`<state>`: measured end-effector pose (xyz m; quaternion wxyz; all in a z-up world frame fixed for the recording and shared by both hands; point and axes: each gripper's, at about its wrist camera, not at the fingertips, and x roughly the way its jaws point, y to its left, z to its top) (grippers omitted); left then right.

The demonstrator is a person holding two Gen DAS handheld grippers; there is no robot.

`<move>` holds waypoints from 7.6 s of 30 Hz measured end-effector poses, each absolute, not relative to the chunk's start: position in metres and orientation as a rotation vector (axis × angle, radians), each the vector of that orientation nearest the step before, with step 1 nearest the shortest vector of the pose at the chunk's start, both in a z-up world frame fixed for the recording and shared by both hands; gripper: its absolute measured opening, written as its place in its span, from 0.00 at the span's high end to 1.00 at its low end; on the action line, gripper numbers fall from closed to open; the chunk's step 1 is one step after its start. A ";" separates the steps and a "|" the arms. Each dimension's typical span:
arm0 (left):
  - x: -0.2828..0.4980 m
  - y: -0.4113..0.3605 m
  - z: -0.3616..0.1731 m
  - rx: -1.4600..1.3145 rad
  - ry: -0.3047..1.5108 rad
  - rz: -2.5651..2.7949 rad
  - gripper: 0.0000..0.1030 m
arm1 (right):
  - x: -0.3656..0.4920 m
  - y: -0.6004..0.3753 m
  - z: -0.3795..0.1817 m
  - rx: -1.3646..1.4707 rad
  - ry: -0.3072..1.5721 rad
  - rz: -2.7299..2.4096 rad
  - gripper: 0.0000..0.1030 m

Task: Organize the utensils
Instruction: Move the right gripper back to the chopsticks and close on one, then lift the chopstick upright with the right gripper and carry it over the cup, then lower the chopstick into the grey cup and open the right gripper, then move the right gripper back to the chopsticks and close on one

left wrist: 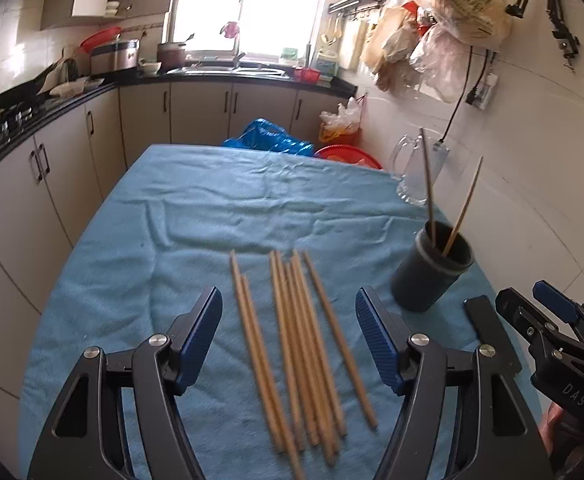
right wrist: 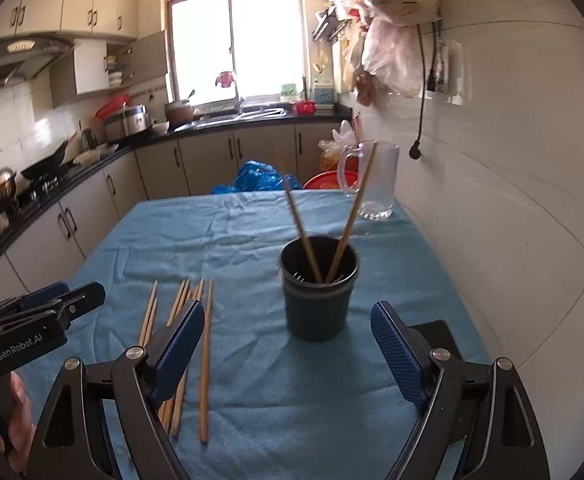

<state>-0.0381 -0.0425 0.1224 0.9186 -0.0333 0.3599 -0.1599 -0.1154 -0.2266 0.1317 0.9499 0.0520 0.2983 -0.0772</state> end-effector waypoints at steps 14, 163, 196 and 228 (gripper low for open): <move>-0.011 0.002 0.078 -0.130 0.896 -0.271 0.34 | -0.091 -0.192 0.096 0.100 0.735 -0.049 0.24; 0.072 -0.193 0.183 -0.128 0.769 -0.615 0.94 | -0.035 -0.383 0.168 0.552 0.459 -0.134 0.93; 0.055 -0.176 0.192 -0.111 0.701 -0.583 0.41 | -0.045 -0.369 0.175 0.460 0.475 -0.187 0.27; -0.015 -0.011 0.093 -0.148 0.841 -0.354 0.27 | -0.094 -0.237 0.081 0.229 0.724 -0.126 0.16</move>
